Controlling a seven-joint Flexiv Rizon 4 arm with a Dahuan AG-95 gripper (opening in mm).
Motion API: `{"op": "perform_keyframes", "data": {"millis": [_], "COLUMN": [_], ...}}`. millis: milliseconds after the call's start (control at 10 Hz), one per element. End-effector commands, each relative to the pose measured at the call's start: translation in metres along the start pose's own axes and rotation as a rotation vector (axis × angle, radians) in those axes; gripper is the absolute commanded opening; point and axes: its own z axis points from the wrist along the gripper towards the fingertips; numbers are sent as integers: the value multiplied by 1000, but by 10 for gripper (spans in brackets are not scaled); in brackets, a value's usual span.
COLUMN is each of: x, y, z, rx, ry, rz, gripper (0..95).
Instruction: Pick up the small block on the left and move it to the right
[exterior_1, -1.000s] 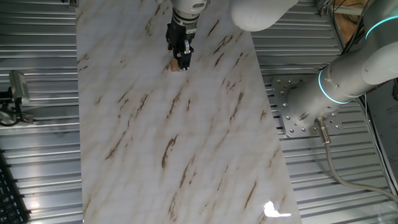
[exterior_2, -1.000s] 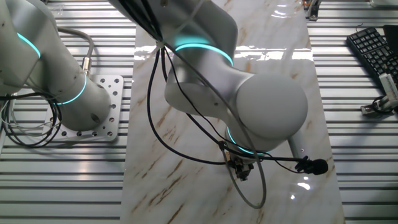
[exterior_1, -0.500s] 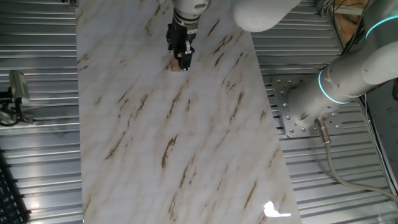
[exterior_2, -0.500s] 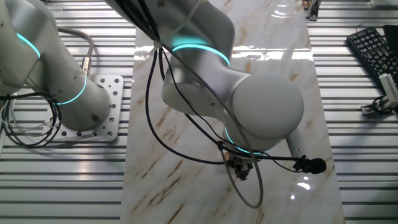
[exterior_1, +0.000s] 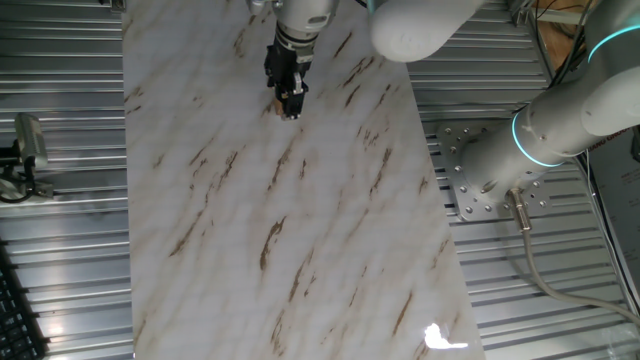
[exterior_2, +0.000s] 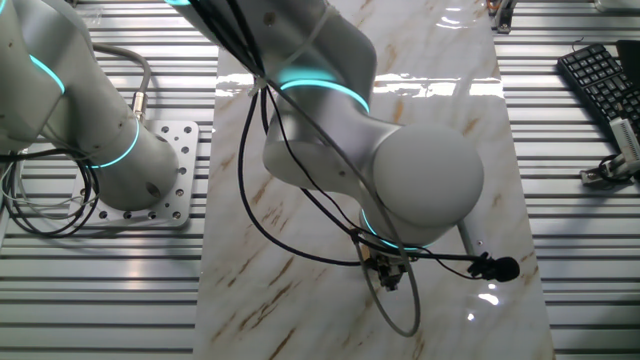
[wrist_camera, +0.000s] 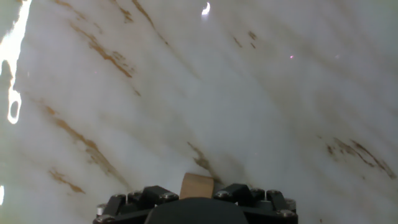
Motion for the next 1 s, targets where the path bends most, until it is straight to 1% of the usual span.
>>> {"op": "perform_keyframes", "data": {"millis": [100, 200, 300, 400, 700, 800, 1000], "x": [1, 1, 1, 1, 1, 1, 1], "y": [1, 1, 1, 1, 1, 1, 1], "z": [-2, -2, -2, -2, -2, -2, -2], "rx": [1, 0, 1, 2, 2, 0, -1], "ry": [3, 4, 5, 6, 9, 15, 16], "rz": [4, 7, 9, 14, 19, 28, 36], "gripper": [570, 380, 380, 190, 190, 0, 0]}}
